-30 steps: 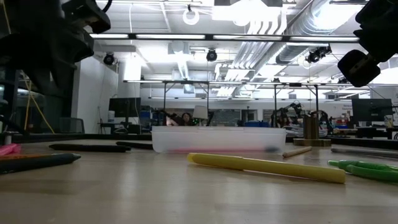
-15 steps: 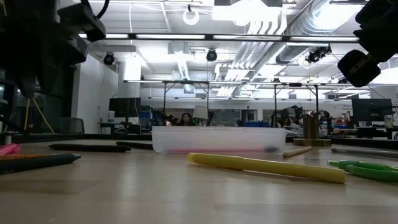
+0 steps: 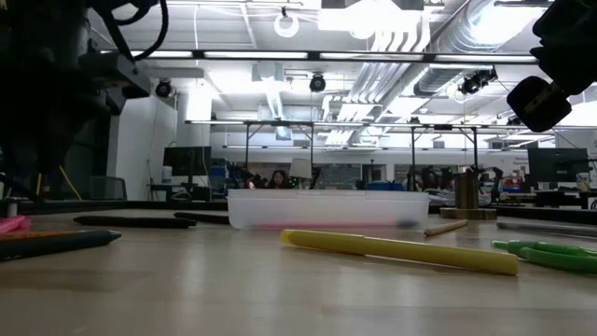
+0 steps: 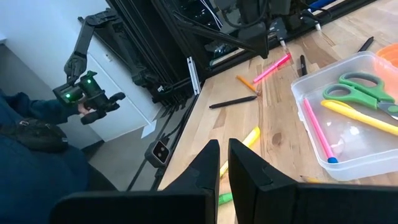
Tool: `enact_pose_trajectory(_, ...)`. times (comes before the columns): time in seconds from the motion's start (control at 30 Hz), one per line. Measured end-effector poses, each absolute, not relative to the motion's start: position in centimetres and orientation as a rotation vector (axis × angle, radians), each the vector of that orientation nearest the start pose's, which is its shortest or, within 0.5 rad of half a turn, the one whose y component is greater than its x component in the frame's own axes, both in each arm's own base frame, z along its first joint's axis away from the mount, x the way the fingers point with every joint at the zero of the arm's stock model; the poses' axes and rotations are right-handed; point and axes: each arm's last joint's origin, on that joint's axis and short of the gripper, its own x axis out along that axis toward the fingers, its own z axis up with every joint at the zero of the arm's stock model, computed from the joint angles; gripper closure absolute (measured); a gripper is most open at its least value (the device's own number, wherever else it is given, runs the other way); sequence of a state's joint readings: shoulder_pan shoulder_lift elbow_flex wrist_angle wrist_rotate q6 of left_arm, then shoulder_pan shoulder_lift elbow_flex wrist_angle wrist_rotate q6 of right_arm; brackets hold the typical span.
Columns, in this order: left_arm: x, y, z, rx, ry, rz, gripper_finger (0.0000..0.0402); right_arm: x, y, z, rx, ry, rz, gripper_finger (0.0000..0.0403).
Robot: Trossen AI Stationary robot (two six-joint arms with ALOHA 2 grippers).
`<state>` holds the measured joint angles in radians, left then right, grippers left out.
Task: Pick & place school supplies into a supply box
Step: Put the pink pen into the container
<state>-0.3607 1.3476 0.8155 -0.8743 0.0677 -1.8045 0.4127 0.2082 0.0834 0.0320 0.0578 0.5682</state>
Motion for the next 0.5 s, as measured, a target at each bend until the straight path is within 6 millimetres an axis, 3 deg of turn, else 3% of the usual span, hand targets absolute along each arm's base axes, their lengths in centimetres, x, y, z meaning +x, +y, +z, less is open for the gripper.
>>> enact_pose_trajectory(0.2, 19.8, -7.9, 18.2, -1.281, 1.236, 1.013, 0.025, 10.0, 4.2, 17.7, 0.538, 0.199, 0.319, 0.0391)
enact_pose_trajectory(0.5, 18.5, -10.1, 15.8, -1.463, 1.127, 1.071, 0.025, 10.0, 4.2, 17.7, 0.537, 0.203, 0.32, 0.0391)
